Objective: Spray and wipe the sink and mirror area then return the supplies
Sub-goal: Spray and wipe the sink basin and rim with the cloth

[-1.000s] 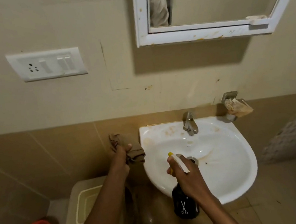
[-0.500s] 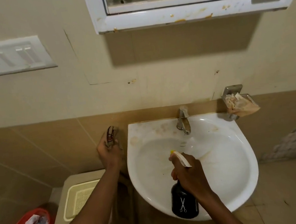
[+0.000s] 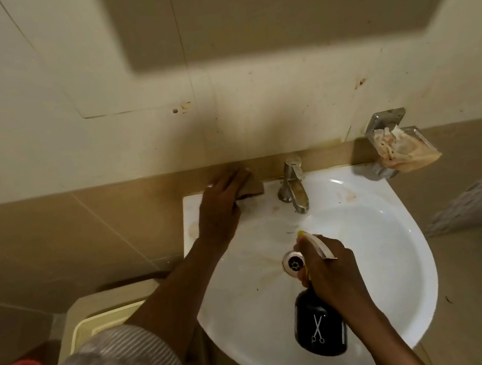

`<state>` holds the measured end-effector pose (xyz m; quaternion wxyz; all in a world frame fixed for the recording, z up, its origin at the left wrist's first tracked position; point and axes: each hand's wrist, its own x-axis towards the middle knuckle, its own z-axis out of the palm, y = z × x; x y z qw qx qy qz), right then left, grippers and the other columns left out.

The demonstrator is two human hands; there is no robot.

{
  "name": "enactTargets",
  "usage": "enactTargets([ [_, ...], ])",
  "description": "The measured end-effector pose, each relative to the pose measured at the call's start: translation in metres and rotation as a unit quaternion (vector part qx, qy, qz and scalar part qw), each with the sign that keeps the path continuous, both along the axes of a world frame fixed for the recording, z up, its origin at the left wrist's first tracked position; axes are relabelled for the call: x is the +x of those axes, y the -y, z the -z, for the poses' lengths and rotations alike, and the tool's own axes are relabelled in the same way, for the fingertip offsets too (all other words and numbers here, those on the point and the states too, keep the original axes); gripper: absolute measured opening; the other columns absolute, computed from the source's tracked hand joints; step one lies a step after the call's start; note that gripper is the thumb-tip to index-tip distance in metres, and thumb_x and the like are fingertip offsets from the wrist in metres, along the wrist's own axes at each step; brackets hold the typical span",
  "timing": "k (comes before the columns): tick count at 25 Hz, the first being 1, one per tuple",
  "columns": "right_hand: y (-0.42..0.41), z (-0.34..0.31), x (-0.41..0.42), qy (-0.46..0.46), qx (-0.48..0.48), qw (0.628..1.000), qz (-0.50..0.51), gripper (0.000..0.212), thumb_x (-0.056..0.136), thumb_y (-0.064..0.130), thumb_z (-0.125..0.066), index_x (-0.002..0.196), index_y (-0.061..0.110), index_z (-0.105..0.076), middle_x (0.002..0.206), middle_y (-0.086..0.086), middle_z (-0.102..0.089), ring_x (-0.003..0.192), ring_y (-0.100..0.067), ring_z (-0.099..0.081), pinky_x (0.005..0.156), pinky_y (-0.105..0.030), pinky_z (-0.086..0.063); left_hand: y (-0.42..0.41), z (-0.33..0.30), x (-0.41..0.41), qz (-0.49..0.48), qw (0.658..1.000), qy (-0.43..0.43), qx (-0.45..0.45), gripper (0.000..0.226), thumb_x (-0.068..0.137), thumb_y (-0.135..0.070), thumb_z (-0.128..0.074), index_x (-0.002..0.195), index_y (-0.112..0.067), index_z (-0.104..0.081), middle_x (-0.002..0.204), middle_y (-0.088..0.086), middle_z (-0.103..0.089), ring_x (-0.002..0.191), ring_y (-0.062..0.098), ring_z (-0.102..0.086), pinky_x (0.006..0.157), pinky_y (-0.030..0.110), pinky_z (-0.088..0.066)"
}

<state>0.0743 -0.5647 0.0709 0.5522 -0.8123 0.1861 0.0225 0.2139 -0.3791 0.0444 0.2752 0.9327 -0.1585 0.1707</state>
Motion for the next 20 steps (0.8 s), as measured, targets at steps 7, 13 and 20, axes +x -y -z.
enactTargets([
  [7, -0.006, 0.006, 0.007, 0.031, 0.003, 0.999, -0.026, 0.027, 0.108, 0.032, -0.054, 0.1, 0.012, -0.07, 0.08, -0.004, -0.072, 0.067, 0.01, -0.068, 0.061, -0.001, -0.047, 0.047, 0.04, 0.011, 0.101, 0.985, -0.002, 0.141, 0.067, 0.076, 0.011, -0.069, 0.137, -0.015, -0.057, 0.142, 0.009, -0.058, 0.133, 0.038, -0.051, 0.102, 0.054, -0.049],
  [13, -0.018, -0.006, 0.031, 0.029, -0.019, 0.998, -0.051, 0.017, 0.108, 0.042, -0.051, 0.101, 0.034, -0.064, 0.086, 0.004, -0.076, 0.086, -0.012, -0.075, 0.082, -0.029, -0.058, 0.025, 0.04, 0.012, 0.15, 0.959, -0.007, 0.242, 0.065, 0.089, 0.006, -0.047, 0.146, -0.024, -0.045, 0.159, 0.001, -0.036, 0.148, 0.033, -0.029, 0.116, 0.051, -0.03],
  [20, -0.039, -0.013, 0.055, 0.104, -0.006, 0.992, -0.072, 0.021, 0.106, 0.041, -0.059, 0.087, 0.037, -0.068, 0.073, 0.002, -0.076, 0.071, 0.0, -0.073, 0.074, -0.035, -0.06, -0.069, 0.015, 0.005, 0.155, 0.956, -0.056, 0.244, 0.059, 0.088, -0.008, -0.059, 0.144, -0.026, -0.05, 0.159, -0.003, -0.035, 0.147, 0.03, -0.031, 0.114, 0.049, -0.033],
])
